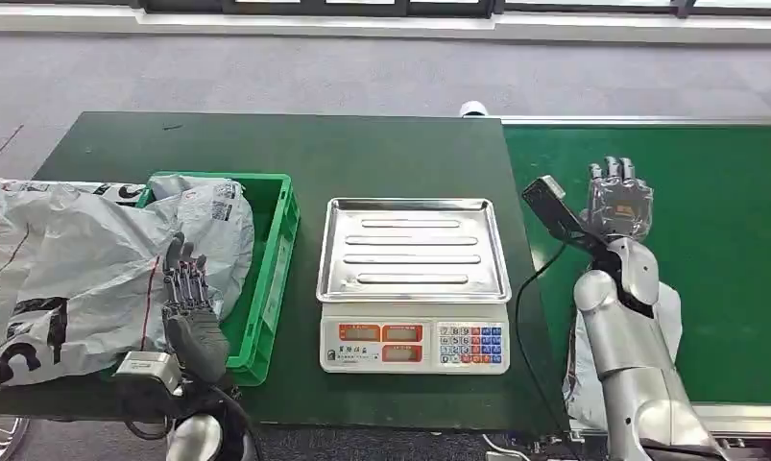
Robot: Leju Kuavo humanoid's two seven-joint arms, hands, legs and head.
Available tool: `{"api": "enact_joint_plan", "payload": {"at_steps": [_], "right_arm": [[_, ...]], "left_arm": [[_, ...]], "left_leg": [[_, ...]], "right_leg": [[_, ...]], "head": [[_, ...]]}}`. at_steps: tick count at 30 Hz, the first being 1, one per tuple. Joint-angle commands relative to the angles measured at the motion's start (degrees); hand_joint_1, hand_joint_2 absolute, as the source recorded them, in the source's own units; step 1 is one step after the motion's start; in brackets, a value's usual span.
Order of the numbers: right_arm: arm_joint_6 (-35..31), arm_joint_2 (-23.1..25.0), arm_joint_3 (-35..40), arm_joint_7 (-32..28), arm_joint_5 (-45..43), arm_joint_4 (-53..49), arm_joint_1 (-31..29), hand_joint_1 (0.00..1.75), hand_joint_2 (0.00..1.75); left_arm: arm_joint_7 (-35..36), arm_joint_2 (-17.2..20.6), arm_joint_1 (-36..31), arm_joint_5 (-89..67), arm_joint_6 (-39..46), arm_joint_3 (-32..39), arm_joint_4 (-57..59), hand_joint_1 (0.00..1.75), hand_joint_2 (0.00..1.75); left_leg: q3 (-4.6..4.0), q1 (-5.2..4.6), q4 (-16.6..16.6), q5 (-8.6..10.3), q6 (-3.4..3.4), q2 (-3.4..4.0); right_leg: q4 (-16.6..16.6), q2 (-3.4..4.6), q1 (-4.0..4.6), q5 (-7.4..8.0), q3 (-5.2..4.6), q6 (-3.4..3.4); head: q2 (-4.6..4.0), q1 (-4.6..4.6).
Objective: Moved the parcel from conveyor to table for the left to box.
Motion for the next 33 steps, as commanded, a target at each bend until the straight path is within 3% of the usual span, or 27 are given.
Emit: {"api": "enact_joint_plan", "payload": {"at_steps": [1,6,10,17,33], "right_arm": [[5.53,-1.36,-0.62,5.67,3.35,6.15,4.16,0.00,1.75],[6.77,-1.39,-4.97,8.84,5.75,3.36,12.76,0.00,1.75],[10.35,-2.53,-10.17,8.22,6.10,-6.89,18.03,0.00,1.75],[11.93,-2.27,-11.20,7.39,5.89,-8.88,18.60,0.00,1.75],[12.00,-2.12,-11.11,7.40,5.97,-8.84,18.52,0.00,1.75]], "left_arm": [[1.03,1.66,1.33,-0.23,-1.21,0.46,-0.47,0.00,0.00],[2.00,1.10,1.18,-0.14,-3.42,1.46,-0.94,0.00,0.00],[2.57,0.27,1.01,0.07,-5.08,2.49,-1.20,0.00,0.00],[2.57,0.06,1.03,0.01,-5.40,2.81,-1.13,0.00,0.00],[2.57,0.05,1.04,0.00,-5.42,2.82,-1.12,0.00,0.00]], "left_leg": [[0.15,0.02,-0.13,0.02,-0.05,0.06],[0.26,0.08,-0.19,0.00,-0.06,-0.13],[0.15,0.00,-0.18,-0.01,-0.04,-0.20],[0.20,-0.05,-0.28,-0.06,-0.07,0.17],[0.09,0.00,-0.08,-0.11,-0.02,0.15]], "right_leg": [[-0.13,-0.04,0.03,0.02,0.15,-0.03],[-0.25,-0.23,0.09,-0.04,0.34,-0.04],[-0.19,-0.33,0.02,-0.09,0.22,-0.05],[-0.24,-0.08,-0.03,-0.03,0.15,-0.05],[-0.10,0.02,0.01,-0.07,0.05,-0.01]], "head": [[0.02,0.00],[0.00,0.00],[0.00,0.00],[0.02,0.00],[0.02,0.00]]}}
